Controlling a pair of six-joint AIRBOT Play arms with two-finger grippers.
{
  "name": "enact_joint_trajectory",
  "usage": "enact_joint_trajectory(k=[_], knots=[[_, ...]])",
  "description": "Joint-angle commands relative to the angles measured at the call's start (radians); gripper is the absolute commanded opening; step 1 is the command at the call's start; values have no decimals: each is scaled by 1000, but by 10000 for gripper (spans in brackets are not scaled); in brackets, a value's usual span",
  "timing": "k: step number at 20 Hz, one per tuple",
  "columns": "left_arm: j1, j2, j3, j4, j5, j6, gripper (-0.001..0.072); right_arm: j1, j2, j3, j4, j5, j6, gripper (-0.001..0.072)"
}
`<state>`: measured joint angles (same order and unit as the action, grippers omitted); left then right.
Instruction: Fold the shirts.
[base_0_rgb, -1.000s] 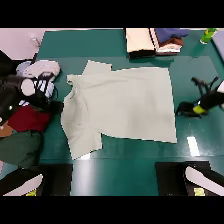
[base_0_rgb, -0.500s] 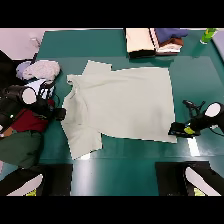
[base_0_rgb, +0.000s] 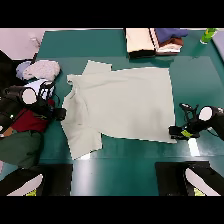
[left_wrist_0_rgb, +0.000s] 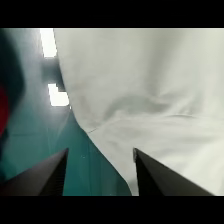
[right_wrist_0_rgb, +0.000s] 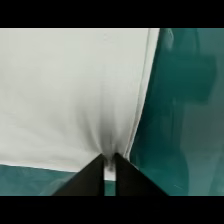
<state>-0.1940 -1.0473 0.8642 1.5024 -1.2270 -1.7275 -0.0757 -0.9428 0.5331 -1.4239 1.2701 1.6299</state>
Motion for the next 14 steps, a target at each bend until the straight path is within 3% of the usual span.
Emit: enact_joint_trajectory(k=[1, 2, 3, 14], knots=[[1, 0, -1, 3, 8, 9, 502, 5, 2, 2, -12, -6, -8, 16], [1, 0, -1, 9, 14, 17, 581, 5, 2, 9, -12, -2, -8, 15], [1, 0, -1, 11, 16, 19, 595, 6, 2, 22, -13, 5, -9, 14], [1, -43, -187, -51, 186, -3, 594, 6, 2, 133, -17, 57, -48, 13]])
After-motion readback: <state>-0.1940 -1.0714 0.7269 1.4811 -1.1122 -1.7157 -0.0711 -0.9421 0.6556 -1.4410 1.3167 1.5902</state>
